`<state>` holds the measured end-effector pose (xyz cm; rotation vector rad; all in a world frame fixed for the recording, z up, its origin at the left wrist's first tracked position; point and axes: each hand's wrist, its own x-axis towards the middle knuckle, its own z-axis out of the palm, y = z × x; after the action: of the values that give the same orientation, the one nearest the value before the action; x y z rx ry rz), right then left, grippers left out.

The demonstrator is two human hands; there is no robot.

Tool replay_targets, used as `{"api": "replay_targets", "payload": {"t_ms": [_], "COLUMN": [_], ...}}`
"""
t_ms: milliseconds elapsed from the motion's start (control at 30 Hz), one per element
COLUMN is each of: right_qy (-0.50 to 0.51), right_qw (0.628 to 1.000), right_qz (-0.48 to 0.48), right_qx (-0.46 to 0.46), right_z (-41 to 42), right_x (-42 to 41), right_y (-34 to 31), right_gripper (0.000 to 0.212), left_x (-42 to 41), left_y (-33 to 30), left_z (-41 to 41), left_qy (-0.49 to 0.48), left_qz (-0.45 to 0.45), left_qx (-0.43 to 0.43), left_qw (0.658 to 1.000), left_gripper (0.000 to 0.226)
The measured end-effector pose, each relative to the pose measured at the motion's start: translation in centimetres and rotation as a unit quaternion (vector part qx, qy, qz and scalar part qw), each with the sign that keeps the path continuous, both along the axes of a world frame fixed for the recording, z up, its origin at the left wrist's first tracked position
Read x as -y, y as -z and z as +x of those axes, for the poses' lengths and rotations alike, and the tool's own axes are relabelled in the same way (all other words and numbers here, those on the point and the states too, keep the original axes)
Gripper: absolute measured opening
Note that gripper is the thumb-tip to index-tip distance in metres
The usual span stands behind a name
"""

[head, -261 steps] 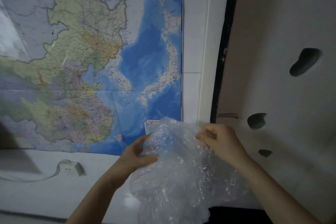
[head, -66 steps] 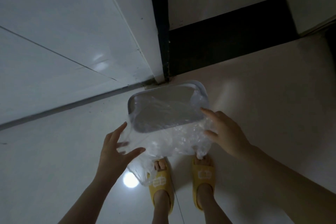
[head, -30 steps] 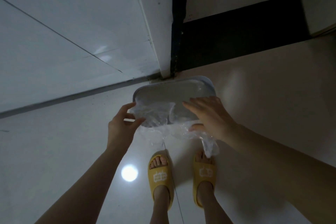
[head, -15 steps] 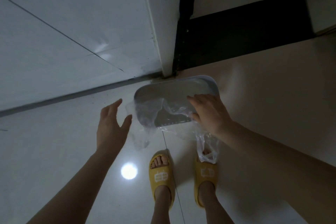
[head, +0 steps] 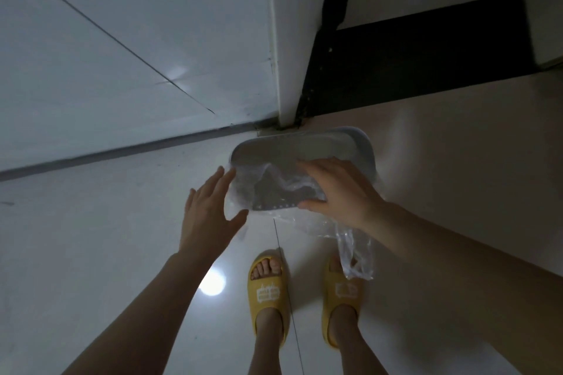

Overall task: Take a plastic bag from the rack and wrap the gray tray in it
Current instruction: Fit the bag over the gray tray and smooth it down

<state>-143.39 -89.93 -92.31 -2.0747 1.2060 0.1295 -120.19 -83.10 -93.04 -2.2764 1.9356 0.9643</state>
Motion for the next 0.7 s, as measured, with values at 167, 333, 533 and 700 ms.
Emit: {"api": "replay_targets", "payload": {"t_ms": [167,333,533,700], "right_qy": [0.071,0.094,-0.019,-0.061], "right_qw": [0.997,0.990,0.990,0.985], "right_qz": [-0.021,-0.085,-0.135,-0.160], "right_qx": [0.036,0.058,0.044,-0.034], "right_z": [1.9,3.3,4.5,5.1], "right_x": [0.9,3.7,6.1,7.4], "right_y": [0.3,-0.7,-1.0,0.7], "right_gripper": [0.021,0.009,0.010,0.024], "left_x": [0.8,2.8,6.3,7.2], "left_y": [-0.4,0.0,0.0,1.7], "left_z": [2.3,3.8,4.9,5.4], "left_qy": [-0.005,-0.145,-0.289,-0.281], "left_qz": [-0.057,-0.033,-0.084,-0.088], "left_qx": [-0.001,-0.083,-0.152,-0.109], "left_qw": [0.998,0.985,0.941,0.949], "left_gripper": [0.033,0.018,0.017,0.020]}}
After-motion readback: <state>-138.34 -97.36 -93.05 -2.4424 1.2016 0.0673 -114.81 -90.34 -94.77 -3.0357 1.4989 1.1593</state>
